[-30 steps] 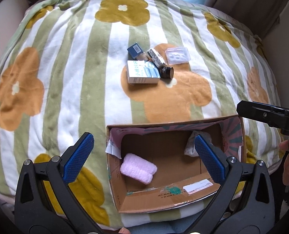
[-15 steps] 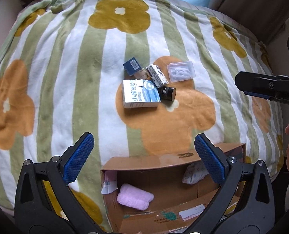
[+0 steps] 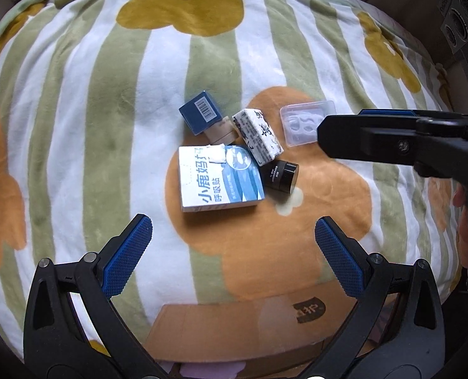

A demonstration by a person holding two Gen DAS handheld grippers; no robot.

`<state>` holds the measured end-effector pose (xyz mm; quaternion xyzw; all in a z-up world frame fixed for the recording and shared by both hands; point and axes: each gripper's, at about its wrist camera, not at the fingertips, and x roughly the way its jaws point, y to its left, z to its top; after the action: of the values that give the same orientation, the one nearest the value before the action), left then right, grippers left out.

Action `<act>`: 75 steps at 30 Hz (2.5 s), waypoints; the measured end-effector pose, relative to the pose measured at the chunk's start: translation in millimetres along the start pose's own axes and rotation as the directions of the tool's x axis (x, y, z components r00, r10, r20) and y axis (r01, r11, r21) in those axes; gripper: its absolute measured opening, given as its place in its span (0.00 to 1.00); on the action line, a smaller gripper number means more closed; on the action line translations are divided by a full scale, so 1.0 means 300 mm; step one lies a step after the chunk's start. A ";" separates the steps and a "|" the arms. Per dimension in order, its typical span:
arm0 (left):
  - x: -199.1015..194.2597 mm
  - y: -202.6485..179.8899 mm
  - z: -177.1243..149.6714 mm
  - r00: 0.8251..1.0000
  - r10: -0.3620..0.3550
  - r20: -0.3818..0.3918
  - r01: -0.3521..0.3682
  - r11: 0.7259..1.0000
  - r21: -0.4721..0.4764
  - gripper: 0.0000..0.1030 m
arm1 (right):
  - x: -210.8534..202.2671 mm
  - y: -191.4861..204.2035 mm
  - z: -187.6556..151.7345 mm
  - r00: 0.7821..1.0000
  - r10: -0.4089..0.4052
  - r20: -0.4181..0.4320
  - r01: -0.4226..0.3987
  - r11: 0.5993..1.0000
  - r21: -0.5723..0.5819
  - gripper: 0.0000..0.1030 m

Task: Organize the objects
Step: 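Grasp the blue-and-white box with the left gripper while the right grasps the tissue pack, then carry the blue-and-white box and tissue pack into the cardboard box and release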

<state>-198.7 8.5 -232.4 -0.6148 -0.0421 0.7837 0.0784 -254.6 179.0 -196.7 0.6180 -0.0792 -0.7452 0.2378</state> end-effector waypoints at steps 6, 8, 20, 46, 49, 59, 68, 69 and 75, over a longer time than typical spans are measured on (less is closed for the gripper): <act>0.124 0.020 0.053 1.000 0.007 -0.026 -0.007 1.000 -0.010 0.99 | 0.113 -0.051 0.063 1.000 0.012 -0.028 -0.013 0.999 -0.045 0.86; 0.156 0.030 0.061 0.999 0.005 -0.033 -0.005 1.000 -0.017 0.99 | 0.151 -0.064 0.080 0.999 0.025 -0.042 -0.027 0.998 -0.057 0.80; 0.271 0.067 0.110 0.998 -0.012 -0.055 0.009 0.999 -0.051 0.99 | 0.294 -0.117 0.122 0.992 0.061 -0.108 -0.070 0.994 -0.084 0.70; 0.398 0.078 0.133 0.989 -0.059 -0.134 0.046 0.994 -0.101 0.87 | 0.391 -0.148 0.141 0.981 0.017 -0.196 -0.040 0.992 -0.118 0.48; 0.402 0.069 0.132 0.989 -0.052 -0.137 0.039 0.995 -0.094 0.87 | 0.396 -0.151 0.139 0.978 0.010 -0.209 -0.036 0.992 -0.122 0.47; 0.386 0.039 0.121 0.991 -0.039 -0.124 0.030 0.997 -0.072 0.86 | 0.374 -0.170 0.116 0.981 0.011 -0.195 -0.030 0.995 -0.093 0.34; 0.321 0.027 0.110 0.995 -0.042 -0.093 0.035 0.997 -0.074 0.86 | 0.315 -0.177 0.103 0.986 0.018 -0.163 -0.029 0.997 -0.066 0.34; 0.315 0.032 0.122 0.995 -0.041 -0.090 0.035 0.997 -0.071 0.86 | 0.305 -0.176 0.102 0.987 0.021 -0.159 -0.031 0.998 -0.062 0.34; 0.209 0.053 0.133 0.998 -0.047 -0.045 0.044 0.997 -0.063 0.86 | 0.224 -0.150 0.092 0.992 0.022 -0.126 -0.029 0.998 -0.058 0.34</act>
<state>-253.3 4.9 -285.5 -0.6338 -0.0785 0.7655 0.0779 -300.8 182.9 -268.5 0.6549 -0.0498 -0.7040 0.2702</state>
